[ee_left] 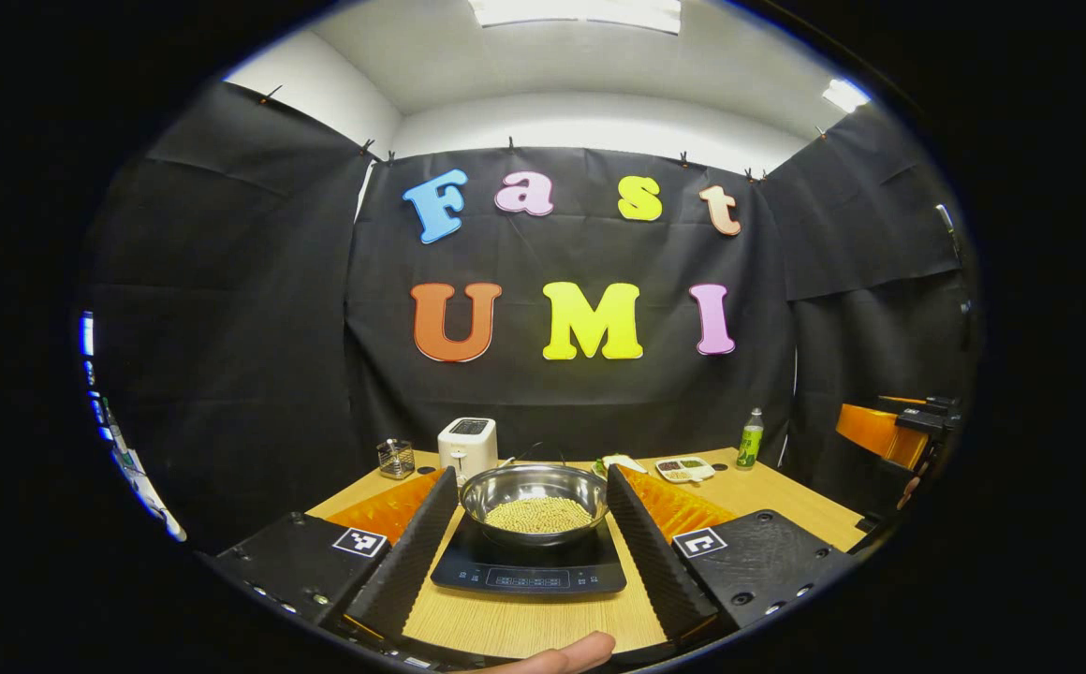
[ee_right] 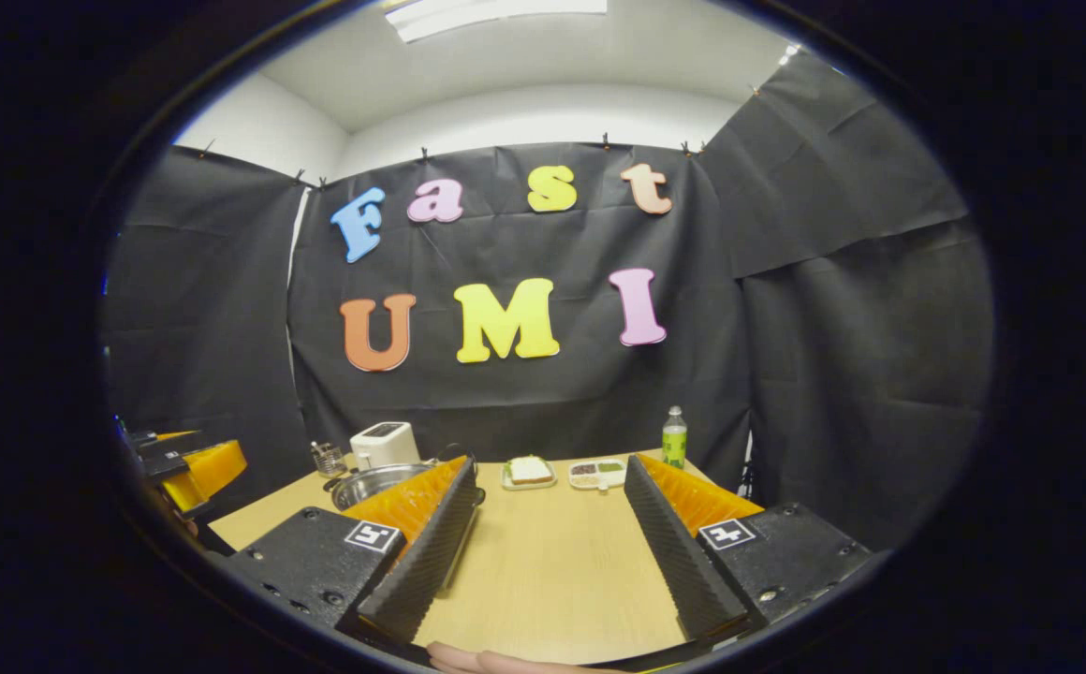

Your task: First push the handle of the pot to place it horizontally, then grasp the pot with both hands and set it on the induction cooktop.

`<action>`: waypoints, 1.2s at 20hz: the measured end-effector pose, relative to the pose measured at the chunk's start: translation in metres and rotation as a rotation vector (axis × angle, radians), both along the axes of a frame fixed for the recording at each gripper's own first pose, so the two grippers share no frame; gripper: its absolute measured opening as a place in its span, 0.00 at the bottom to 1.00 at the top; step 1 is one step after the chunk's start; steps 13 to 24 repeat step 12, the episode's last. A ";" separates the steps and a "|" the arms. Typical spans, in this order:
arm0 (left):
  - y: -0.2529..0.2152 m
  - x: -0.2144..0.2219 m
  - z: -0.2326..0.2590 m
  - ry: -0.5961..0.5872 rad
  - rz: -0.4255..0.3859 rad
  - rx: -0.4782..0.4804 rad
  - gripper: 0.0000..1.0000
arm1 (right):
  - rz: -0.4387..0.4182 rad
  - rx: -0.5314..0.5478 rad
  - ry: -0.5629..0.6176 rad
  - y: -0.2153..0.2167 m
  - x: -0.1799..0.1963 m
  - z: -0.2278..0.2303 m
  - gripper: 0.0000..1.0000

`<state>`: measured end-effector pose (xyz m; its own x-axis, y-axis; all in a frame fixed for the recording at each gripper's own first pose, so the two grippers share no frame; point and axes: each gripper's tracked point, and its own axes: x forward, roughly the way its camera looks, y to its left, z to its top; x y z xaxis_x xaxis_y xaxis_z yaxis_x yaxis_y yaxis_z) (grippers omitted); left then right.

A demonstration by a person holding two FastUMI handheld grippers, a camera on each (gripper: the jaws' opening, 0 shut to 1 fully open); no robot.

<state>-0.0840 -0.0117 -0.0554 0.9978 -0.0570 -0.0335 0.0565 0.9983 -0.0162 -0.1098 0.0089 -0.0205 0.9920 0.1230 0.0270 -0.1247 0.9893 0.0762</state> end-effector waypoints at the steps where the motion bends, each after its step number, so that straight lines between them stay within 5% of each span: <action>1: 0.000 0.001 0.000 0.001 -0.001 -0.002 0.95 | 0.006 0.008 -0.013 0.001 -0.002 0.003 0.96; 12: 0.008 -0.003 0.007 -0.024 0.005 -0.019 0.95 | -0.004 0.040 -0.165 0.002 -0.017 0.035 0.96; 24: 0.008 -0.003 0.007 -0.024 0.005 -0.019 0.95 | -0.004 0.040 -0.165 0.002 -0.017 0.035 0.96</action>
